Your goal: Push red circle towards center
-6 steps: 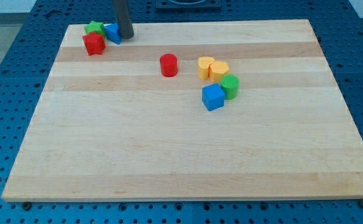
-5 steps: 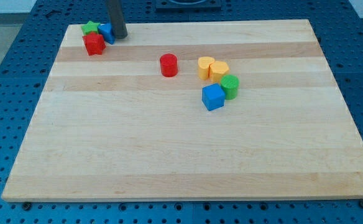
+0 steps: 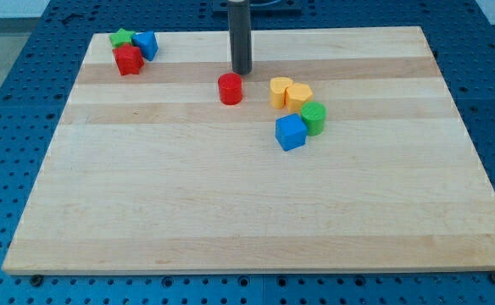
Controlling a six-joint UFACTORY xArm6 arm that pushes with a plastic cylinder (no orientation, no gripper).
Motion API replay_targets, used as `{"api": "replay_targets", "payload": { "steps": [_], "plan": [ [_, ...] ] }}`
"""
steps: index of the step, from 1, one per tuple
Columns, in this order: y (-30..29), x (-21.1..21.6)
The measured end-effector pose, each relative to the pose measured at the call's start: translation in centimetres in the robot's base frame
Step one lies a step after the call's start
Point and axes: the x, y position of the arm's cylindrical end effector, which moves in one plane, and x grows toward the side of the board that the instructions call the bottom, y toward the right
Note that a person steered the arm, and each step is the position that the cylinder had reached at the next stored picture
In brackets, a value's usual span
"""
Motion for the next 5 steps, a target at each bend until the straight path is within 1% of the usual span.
{"api": "replay_targets", "payload": {
  "steps": [1, 2, 3, 4, 5],
  "plan": [
    [-0.6, 4.1],
    [-0.8, 6.1],
    [1.8, 8.8],
    [-1.0, 11.6],
    [-3.4, 10.5]
  ]
}}
